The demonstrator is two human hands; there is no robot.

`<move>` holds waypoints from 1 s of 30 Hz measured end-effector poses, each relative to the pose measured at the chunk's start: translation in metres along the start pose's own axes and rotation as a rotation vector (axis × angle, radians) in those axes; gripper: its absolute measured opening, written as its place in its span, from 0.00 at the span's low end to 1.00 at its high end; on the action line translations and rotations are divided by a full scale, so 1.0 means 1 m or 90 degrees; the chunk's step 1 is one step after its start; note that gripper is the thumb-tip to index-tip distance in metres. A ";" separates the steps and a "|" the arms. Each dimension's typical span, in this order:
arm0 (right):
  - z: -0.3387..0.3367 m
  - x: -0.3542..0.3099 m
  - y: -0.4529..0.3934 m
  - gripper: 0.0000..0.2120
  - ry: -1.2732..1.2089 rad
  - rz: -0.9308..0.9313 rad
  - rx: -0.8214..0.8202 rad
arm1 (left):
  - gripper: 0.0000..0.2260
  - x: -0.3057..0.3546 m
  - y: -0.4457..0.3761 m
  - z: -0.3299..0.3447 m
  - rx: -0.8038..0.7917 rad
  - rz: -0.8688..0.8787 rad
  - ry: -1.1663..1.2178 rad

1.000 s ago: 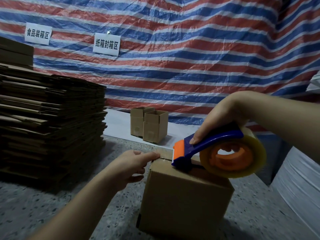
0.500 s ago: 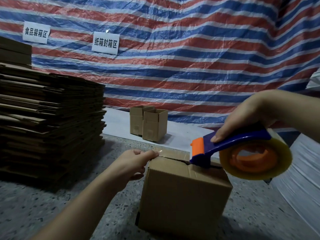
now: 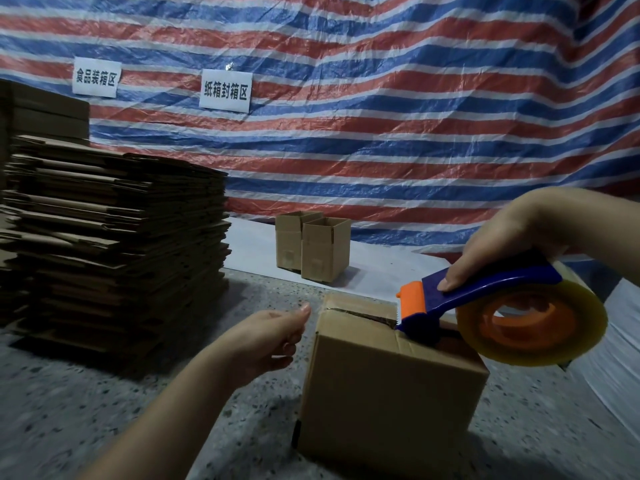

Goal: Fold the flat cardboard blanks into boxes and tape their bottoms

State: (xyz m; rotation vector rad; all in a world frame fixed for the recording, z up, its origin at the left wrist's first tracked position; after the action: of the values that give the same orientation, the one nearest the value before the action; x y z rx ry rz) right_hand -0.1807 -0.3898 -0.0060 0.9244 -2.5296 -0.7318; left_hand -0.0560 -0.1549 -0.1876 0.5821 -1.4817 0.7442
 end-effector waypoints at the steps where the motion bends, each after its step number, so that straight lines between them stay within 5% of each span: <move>1: 0.000 0.000 0.000 0.50 0.000 -0.001 -0.001 | 0.19 -0.002 0.000 0.002 0.005 0.017 -0.009; 6: 0.002 0.001 -0.002 0.51 0.008 -0.001 -0.001 | 0.25 -0.012 0.001 0.013 0.007 0.044 0.091; 17: -0.001 0.001 -0.004 0.52 0.019 0.009 0.003 | 0.30 -0.026 0.003 0.024 -0.070 -0.093 0.172; 24: -0.001 0.001 -0.005 0.51 0.015 0.007 0.006 | 0.21 -0.035 0.012 0.015 -0.065 -0.165 0.111; 27: 0.000 0.000 -0.003 0.47 0.013 0.005 0.007 | 0.18 -0.013 0.013 -0.017 0.157 -0.066 -0.048; 29: 0.000 0.000 -0.001 0.42 0.008 0.002 0.005 | 0.19 0.035 0.018 -0.025 0.321 0.146 -0.184; 30: 0.000 0.000 0.001 0.40 0.005 0.000 0.005 | 0.18 0.066 0.021 -0.013 0.322 0.267 -0.255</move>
State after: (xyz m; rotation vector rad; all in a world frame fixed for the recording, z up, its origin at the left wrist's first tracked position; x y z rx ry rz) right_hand -0.1809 -0.3891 -0.0060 0.9275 -2.5273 -0.7175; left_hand -0.0668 -0.1257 -0.1242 0.8478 -1.8208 1.4174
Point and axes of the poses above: each hand's wrist, its own y-axis away from the middle knuckle, its own z-axis out of the palm, x = y × z, the point moved 8 cm from there along -y, towards the middle knuckle, and after that the axes turned 14 degrees about z, right-handed, at the moved point
